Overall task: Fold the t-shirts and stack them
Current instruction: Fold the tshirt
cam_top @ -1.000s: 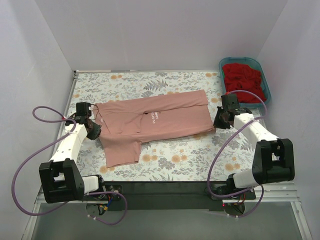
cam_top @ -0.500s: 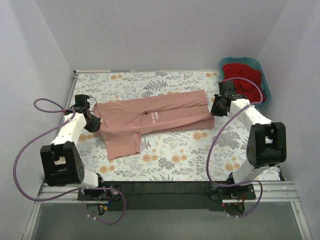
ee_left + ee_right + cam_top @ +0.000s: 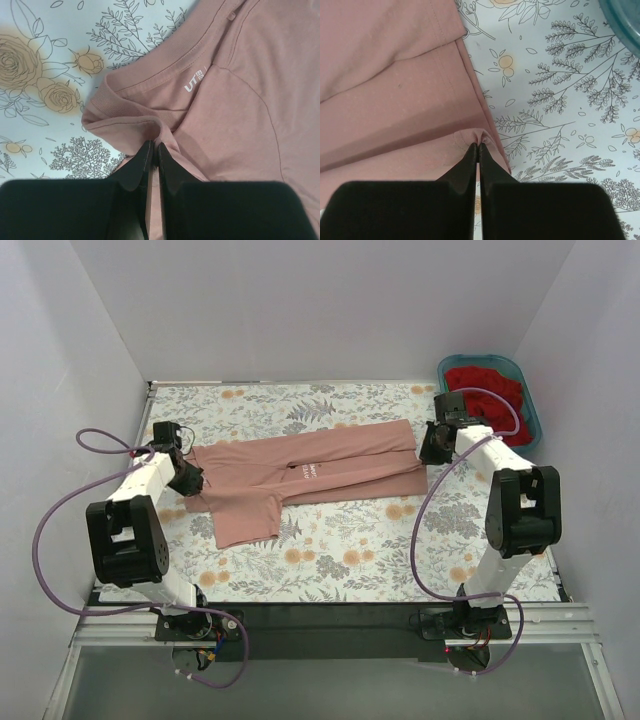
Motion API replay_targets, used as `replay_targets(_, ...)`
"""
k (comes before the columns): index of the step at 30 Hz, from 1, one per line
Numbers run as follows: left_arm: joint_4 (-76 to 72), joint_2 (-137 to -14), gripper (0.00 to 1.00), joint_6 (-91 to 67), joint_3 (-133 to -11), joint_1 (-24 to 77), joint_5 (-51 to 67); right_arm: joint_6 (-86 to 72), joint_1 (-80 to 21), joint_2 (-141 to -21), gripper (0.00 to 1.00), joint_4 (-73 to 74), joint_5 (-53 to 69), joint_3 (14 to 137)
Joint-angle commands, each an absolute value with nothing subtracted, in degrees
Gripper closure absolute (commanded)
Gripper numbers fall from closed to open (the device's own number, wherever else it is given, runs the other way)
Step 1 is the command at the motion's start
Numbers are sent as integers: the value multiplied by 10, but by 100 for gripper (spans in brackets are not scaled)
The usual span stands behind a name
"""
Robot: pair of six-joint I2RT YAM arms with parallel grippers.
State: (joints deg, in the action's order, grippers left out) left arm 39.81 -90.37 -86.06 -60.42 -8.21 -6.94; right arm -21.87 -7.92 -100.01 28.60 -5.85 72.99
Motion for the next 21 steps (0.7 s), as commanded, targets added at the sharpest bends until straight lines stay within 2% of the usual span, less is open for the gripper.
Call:
replay_targets(1, 377, -908, 100, -854, -626, -88, -66, -211, -73, -1019, 99, 283, -70, 760)
replay_targets(21, 320, -941, 100, -858, -603, -88, -105, -203, -69, -1074, 99, 253, -80, 789)
